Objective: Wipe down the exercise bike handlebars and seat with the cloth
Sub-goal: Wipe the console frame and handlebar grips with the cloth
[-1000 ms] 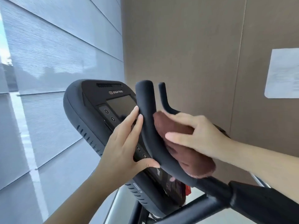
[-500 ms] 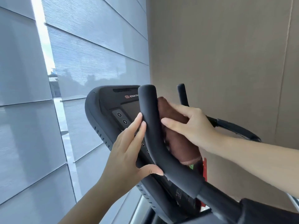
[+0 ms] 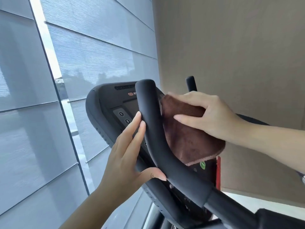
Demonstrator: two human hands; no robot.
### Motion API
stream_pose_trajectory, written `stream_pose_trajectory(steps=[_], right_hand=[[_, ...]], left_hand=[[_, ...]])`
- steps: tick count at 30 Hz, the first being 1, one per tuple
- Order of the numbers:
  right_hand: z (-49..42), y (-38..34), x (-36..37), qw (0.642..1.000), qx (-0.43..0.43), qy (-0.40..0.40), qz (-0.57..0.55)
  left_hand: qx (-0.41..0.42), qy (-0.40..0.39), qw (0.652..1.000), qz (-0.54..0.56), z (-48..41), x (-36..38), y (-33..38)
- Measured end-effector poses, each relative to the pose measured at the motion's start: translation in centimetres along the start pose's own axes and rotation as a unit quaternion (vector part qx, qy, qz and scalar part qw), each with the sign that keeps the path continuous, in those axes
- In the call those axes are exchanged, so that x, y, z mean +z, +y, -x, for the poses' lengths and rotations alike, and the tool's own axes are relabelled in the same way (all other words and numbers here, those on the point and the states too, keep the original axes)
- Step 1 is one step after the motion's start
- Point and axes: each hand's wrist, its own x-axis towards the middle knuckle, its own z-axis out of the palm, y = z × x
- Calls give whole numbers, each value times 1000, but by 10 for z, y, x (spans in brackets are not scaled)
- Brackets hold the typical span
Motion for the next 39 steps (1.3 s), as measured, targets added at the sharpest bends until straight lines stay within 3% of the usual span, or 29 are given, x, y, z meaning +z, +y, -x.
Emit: stream_pose_trajectory(steps=[5, 11, 14, 18, 22, 27, 31, 39], right_hand=[[13, -2, 20, 994, 47, -22, -98], [41, -18, 3, 986, 46, -147, 62], [54, -34, 1, 970, 26, -164, 177], [68, -50, -1, 956, 49, -171, 232], [75, -57, 1, 955, 118, -189, 198], [72, -60, -3, 945, 239, -219, 39], [73, -70, -2, 931, 251, -251, 85], [102, -82, 19, 928, 158, -145, 303]], left_hand=[[4, 7, 1000, 24, 2, 3, -2], [11, 25, 998, 55, 3, 8, -6], [20, 37, 997, 61, 6, 10, -6], [38, 54, 997, 40, 15, 13, -3], [35, 57, 997, 41, 19, 15, 2], [28, 42, 997, 52, 19, 13, 3], [18, 29, 998, 60, 21, 12, 7], [13, 28, 995, 96, 30, 13, 25]])
